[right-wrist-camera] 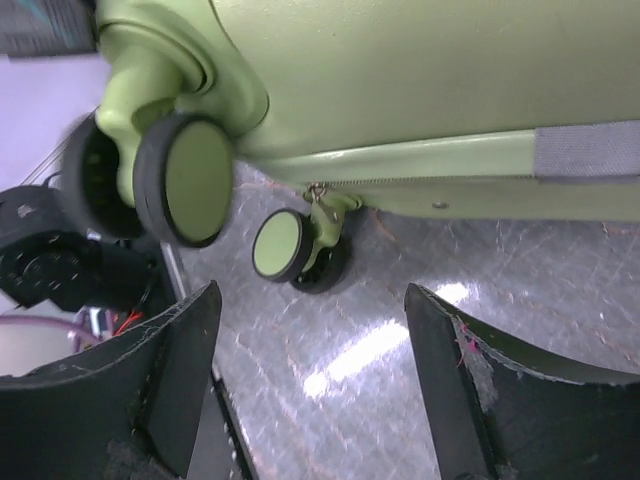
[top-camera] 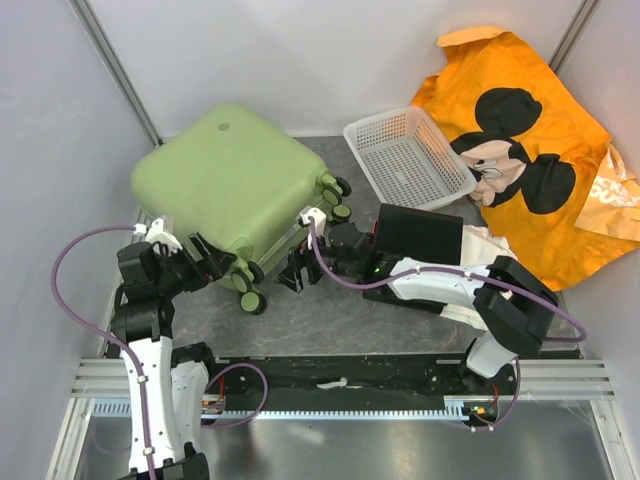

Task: Open, take out, and arrange the luggage

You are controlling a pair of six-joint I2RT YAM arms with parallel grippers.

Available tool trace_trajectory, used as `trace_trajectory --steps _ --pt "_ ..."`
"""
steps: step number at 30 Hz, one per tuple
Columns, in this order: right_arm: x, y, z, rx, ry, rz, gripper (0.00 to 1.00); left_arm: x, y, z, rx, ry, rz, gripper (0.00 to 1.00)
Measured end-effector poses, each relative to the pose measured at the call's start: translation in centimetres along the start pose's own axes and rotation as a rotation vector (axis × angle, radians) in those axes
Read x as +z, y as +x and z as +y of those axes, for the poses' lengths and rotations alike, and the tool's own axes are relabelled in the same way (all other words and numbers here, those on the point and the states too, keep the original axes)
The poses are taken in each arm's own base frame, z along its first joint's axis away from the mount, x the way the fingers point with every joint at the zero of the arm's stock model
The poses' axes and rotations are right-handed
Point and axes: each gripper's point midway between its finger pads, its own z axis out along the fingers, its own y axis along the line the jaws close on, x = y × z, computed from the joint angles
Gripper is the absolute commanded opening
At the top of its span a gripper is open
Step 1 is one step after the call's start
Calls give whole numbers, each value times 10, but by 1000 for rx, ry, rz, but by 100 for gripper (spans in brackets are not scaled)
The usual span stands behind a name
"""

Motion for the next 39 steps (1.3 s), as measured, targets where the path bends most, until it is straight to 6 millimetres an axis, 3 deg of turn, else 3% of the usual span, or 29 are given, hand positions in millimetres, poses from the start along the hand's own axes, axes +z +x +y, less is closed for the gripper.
trace_trajectory --steps 3,8,22,31,39 --pt "13 4 1 -11 5 -31 75 6 13 4 -50 -3 50 89" --pt "34 14 0 -19 17 -86 70 13 13 2 -116 11 74 89" --pt "65 27 -38 -45 138 -164 60 26 12 -3 -158 49 123 88" --pt "74 14 -37 -101 118 -230 53 28 8 -1 -156 44 122 88" --pt "87 8 -32 -135 84 -240 25 32 -4 5 -146 20 99 86"
